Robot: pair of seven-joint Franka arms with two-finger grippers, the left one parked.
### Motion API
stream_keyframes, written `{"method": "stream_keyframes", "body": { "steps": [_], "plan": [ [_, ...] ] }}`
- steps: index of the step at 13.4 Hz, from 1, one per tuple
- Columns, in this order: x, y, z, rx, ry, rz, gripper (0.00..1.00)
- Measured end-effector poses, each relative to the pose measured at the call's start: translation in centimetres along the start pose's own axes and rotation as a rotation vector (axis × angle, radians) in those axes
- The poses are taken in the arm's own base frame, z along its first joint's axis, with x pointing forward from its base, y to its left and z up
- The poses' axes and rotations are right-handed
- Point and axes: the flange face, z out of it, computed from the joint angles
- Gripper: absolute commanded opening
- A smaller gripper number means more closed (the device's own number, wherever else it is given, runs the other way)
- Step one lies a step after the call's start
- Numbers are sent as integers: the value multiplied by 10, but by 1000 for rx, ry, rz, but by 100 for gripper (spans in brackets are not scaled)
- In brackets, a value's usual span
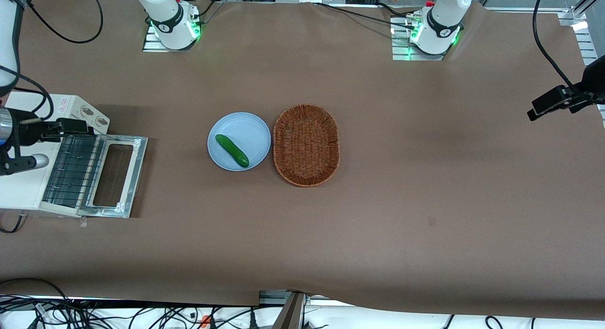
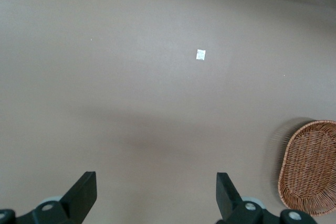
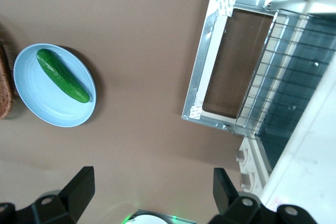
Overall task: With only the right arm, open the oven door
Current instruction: 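Release the lowered door and lift the right gripper away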
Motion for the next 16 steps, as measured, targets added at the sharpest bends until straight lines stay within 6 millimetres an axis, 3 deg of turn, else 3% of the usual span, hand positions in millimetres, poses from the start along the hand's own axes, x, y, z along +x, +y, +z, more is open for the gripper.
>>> {"method": "stream_keyframes", "body": {
  "steps": [7, 16],
  "plan": [
    [-39, -6, -47, -69, 61, 145, 100],
    [-61, -6, -67, -88, 146, 170, 100]
  ]
}}
